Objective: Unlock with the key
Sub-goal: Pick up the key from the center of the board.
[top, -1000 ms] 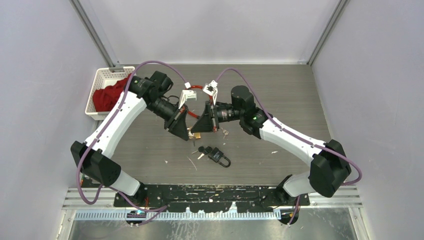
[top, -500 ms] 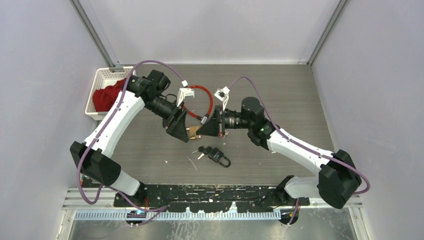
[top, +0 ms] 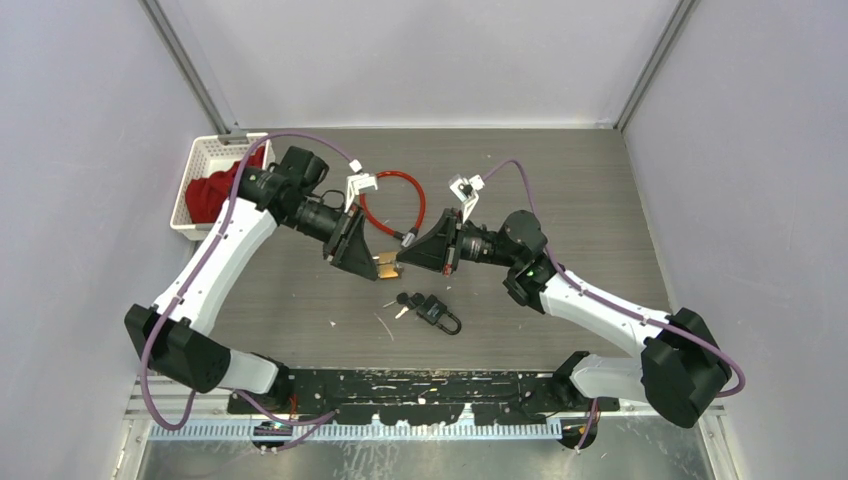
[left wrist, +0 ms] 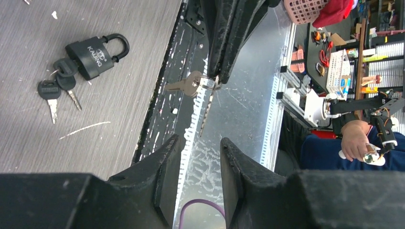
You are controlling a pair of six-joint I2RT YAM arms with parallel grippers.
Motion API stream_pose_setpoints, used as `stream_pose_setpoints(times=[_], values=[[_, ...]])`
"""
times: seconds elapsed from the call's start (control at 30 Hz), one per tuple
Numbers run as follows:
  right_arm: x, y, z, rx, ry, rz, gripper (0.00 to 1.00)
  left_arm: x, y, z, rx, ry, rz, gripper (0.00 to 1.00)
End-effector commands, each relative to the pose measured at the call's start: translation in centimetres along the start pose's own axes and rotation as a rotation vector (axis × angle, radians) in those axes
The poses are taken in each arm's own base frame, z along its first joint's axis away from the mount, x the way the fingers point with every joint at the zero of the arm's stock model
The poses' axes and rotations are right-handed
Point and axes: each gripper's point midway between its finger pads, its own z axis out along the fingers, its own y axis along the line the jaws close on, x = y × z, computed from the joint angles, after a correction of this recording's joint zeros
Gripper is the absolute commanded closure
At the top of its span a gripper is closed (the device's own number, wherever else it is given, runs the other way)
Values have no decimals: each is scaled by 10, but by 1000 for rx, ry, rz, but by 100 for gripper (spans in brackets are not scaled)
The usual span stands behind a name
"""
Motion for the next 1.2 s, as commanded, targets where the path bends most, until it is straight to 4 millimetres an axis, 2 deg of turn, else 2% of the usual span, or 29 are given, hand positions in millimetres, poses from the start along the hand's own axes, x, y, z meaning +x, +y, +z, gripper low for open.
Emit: stream_pose_setpoints(times=[0.0, 0.27, 0.77, 0.83, 1.0, 1.13, 1.17], values=[[-27, 23, 0, -69, -101, -61, 99, -15, -20, -3, 61, -88, 43, 64], [-27, 24, 4, -76, -94, -53, 99, -17, -12, 0, 44, -89, 24, 65], [-20, 17, 12, -55, -54, -37, 99, -23, -19, 0, 78, -105, 32, 70], [-20, 17, 12, -52, -54, -35, 99, -23, -19, 0, 74, -105, 39, 75], [-20, 16, 11, -42, -58, -36, 99, -19, -14, 0, 42, -99, 62, 99], [-21, 14, 12, -32, -59, -29, 98, -14, -8, 0, -7, -81, 94, 100], [-20, 14, 12, -30, -57, -24, 92, -13, -6, 0, -25, -76, 111, 100]])
